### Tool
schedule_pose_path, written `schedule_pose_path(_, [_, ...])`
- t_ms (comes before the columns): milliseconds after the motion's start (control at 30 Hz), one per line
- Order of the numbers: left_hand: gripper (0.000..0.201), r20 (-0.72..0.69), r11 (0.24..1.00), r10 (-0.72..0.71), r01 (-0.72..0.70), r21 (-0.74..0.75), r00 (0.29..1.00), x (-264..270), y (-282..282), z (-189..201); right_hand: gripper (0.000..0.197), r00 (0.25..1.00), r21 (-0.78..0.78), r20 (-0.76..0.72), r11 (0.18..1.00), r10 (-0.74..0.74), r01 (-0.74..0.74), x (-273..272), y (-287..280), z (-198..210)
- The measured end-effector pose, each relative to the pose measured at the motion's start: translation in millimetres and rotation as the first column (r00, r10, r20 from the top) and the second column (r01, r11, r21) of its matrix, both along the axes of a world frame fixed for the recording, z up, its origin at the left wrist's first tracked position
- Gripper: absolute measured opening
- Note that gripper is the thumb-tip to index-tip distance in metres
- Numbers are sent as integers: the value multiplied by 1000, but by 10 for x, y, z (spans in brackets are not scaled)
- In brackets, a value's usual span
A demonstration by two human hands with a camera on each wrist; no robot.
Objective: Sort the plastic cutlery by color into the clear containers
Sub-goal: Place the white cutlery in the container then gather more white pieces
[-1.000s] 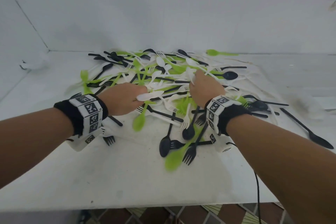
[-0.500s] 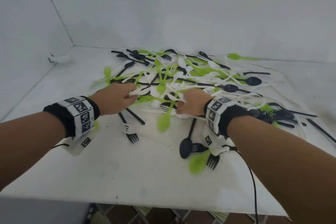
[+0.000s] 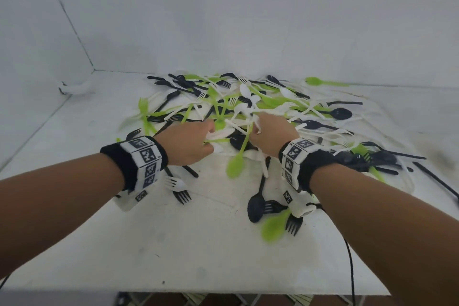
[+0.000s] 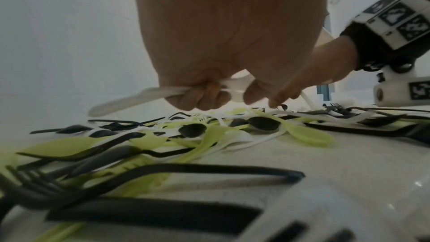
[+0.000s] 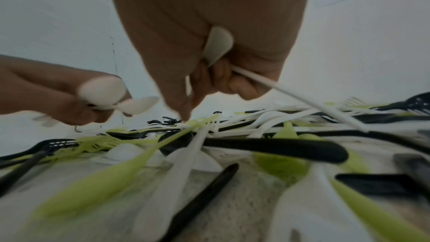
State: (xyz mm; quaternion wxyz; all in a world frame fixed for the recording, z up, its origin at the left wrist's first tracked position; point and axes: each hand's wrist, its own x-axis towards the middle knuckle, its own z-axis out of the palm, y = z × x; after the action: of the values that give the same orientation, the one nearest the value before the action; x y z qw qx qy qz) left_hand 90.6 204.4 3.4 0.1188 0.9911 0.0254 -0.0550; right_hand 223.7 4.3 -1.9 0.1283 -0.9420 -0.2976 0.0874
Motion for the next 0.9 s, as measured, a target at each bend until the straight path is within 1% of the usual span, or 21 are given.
schedule_pose_path(33, [13, -6, 999, 41, -41, -34, 999, 44, -5, 12, 14, 998, -49, -20, 997, 66, -67, -28, 6, 16])
schedule_pose_path(100, [9, -2, 990, 120, -120, -74, 993, 137, 55, 38, 22, 987, -125, -72, 981, 140, -149, -100, 11, 39])
schedule_pose_path(133, [10, 8, 985, 157, -156, -77, 988, 163, 105, 59, 24, 984, -127, -85, 978, 154, -164, -132, 11, 49])
schedule_pose_path(200, [12, 35, 971, 220, -215, -108, 975, 183, 234, 86, 18, 981, -58, -66, 981, 182, -186, -166, 34, 57])
schedule_pose_path(267, [17, 59, 959, 245, -233, -163, 968, 143, 349, 98, 12, 969, -44, -48, 969, 243, -245, -213, 117, 77])
schedule_pose_path(367, [20, 79, 944, 277, -256, -208, 957, 44, 439, 96, 18, 957, -171, -17, 942, 290, -288, -294, 331, 50])
schedule_pose_path(467, [21, 87, 931, 303, -274, -242, 949, -72, 477, 92, 19, 958, -300, 25, 916, 285, -265, -357, 524, -2])
schedule_pose_path(633, [21, 81, 921, 332, -304, -242, 940, -277, 579, 70, 17, 921, -415, 69, 850, 384, -324, -416, 650, 13])
schedule_pose_path(700, [22, 83, 914, 347, -317, -254, 934, -327, 613, 76, 16, 900, -431, 85, 830, 428, -354, -443, 669, 38])
schedule_pose_path(767, [22, 88, 905, 360, -325, -274, 929, -351, 631, 81, 16, 900, -369, 91, 854, 425, -366, -457, 674, 73])
schedule_pose_path(833, [24, 98, 898, 370, -329, -294, 924, -358, 664, 66, 16, 921, -226, 78, 907, 381, -356, -432, 692, 116])
schedule_pose_path(900, [25, 102, 892, 382, -338, -299, 918, -357, 689, 32, 17, 942, -66, 61, 943, 331, -327, -390, 712, 178])
